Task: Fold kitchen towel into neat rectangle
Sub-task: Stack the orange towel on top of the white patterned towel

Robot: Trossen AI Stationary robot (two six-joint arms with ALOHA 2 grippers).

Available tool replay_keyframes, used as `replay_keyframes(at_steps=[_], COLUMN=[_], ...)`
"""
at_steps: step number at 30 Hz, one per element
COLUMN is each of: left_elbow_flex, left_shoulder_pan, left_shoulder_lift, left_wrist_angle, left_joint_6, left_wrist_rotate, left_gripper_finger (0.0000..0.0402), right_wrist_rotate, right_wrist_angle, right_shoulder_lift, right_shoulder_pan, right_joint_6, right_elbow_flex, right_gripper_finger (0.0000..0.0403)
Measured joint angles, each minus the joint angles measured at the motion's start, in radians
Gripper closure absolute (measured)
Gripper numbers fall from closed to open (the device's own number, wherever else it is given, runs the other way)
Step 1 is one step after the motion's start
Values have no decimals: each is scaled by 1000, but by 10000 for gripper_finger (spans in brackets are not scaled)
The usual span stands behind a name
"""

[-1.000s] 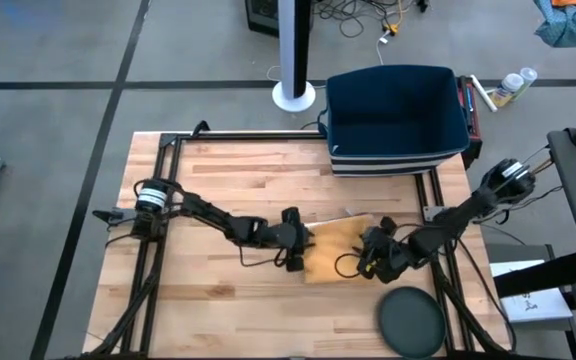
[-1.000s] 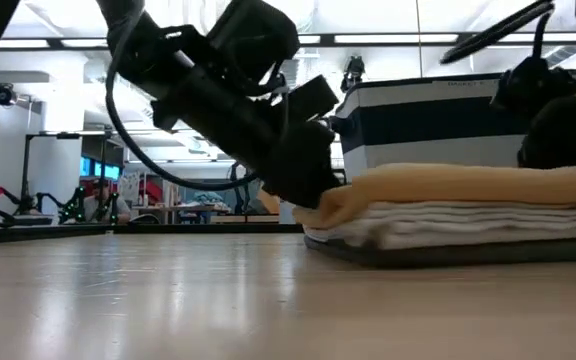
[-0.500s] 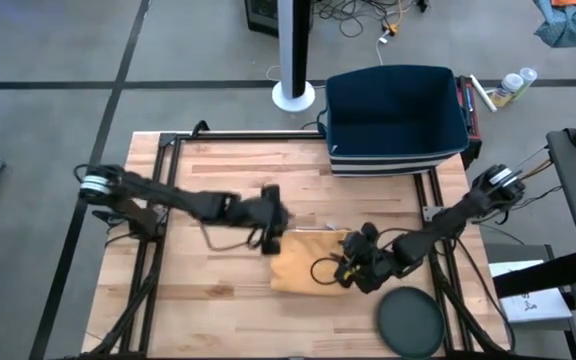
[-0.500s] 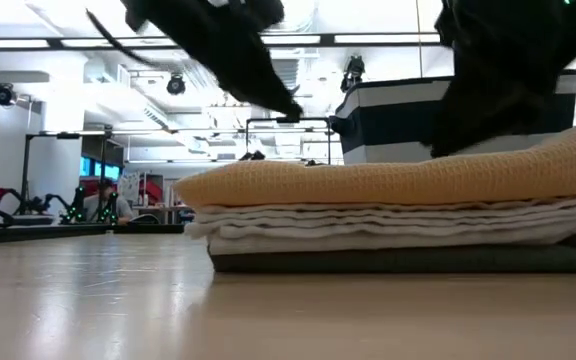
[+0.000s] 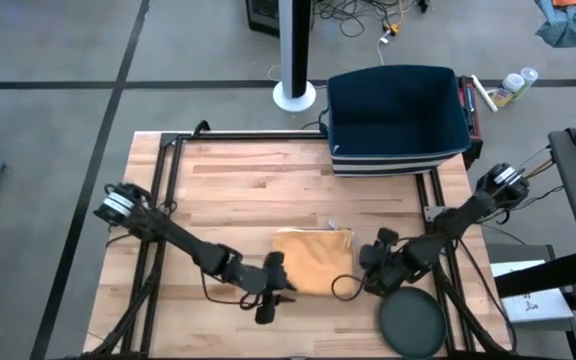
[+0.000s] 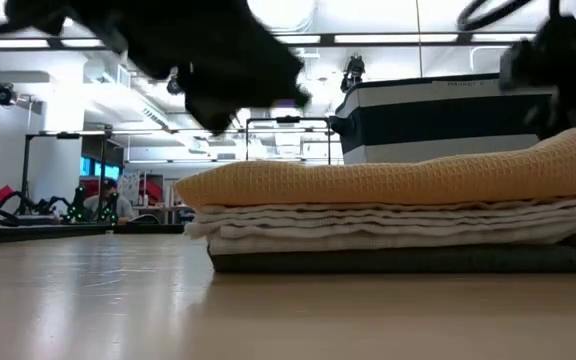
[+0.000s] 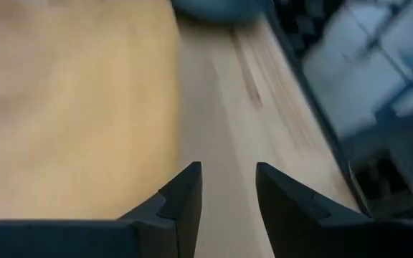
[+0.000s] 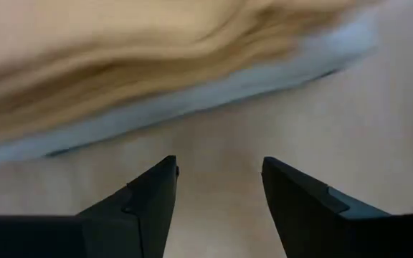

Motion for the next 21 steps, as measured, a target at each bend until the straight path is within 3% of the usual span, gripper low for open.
replay_keyframes(at_steps=[3,5,7,11,15,18,21], left_elbow_flex=[-8,-16,-24,-23,-21,-21,-44], left_shoulder_pan=[21,46,74,145,227,257,248], left_shoulder_lift=[28,25,14,-69,-190,-291,-378], left_wrist_angle=[-39,-118,-240,-495,-731,-866,-872], left_joint_6=[-26,-13,39,186,252,230,155], left_wrist_rotate=[93,94,30,-161,-249,-267,-271], left_gripper_finger=[278,278,278,278,278,278,278], right_wrist_rotate=[-54,-76,-58,-6,9,5,7], right_wrist_angle=[163,289,458,608,552,376,222], right_shoulder_lift=[99,138,191,258,269,230,152], right_shoulder_pan=[3,0,0,-20,-49,-46,-28], right_joint_6=[-26,-53,-84,-162,-252,-274,-269], right_elbow_flex=[3,7,27,110,201,240,260], right_gripper_finger=[204,204,203,204,204,204,204])
